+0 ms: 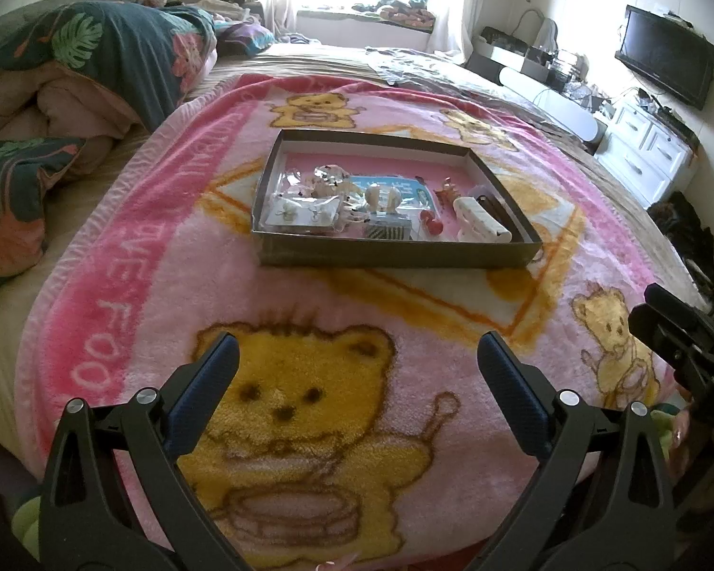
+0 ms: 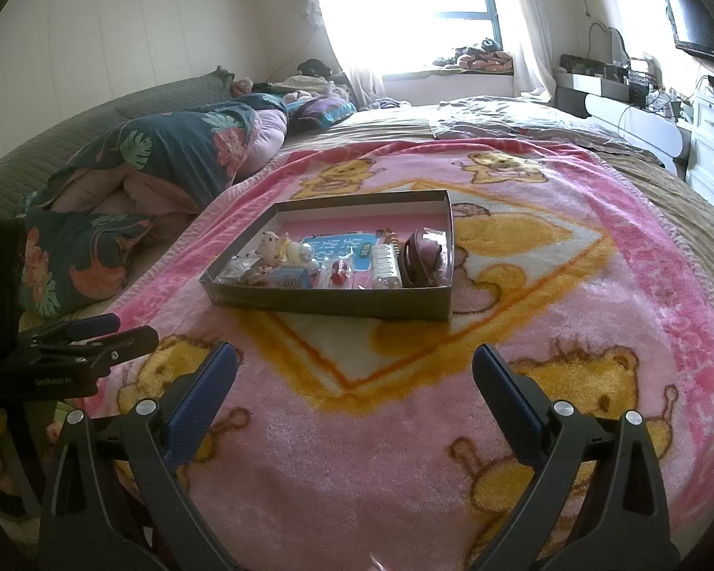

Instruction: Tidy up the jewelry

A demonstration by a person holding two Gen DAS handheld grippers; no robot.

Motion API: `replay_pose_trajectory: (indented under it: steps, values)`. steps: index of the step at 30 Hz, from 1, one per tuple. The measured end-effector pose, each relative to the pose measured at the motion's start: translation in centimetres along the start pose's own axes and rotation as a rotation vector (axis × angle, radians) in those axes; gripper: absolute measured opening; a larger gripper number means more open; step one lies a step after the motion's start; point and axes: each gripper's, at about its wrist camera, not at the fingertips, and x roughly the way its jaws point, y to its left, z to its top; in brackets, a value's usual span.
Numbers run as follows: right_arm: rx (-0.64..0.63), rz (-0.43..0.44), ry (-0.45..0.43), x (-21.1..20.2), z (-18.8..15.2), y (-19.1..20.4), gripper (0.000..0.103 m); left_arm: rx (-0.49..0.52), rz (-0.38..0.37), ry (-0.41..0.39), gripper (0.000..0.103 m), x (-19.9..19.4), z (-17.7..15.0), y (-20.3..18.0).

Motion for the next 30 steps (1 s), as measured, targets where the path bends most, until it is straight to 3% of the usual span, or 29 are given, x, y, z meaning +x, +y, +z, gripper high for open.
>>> replay_pose_trajectory:
  steps: [16, 22, 27, 30]
  values:
    - [-0.001, -0.003, 0.001, 0.0, 0.0, -0.1, 0.099, -0.003, -0.003, -0.008, 0.094, 0.0, 0.0, 0.2]
    - [0.007, -0.033, 0.006, 0.1, -0.1, -1.1, 0.099, -0.052, -0.003, 0.004, 0.094, 0.8, 0.4, 1.3]
    - [0.086, -0.125, 0.027, 1.5, 0.4, -4.8, 0.099, -0.109, 0.015, 0.005, 0.094, 1.8, 0.9, 3.7]
    - [0.166, -0.227, 0.063, 3.7, 1.9, -10.2, 0.099, -0.157, 0.108, -0.002, 0.094, 3.2, 2.3, 6.8]
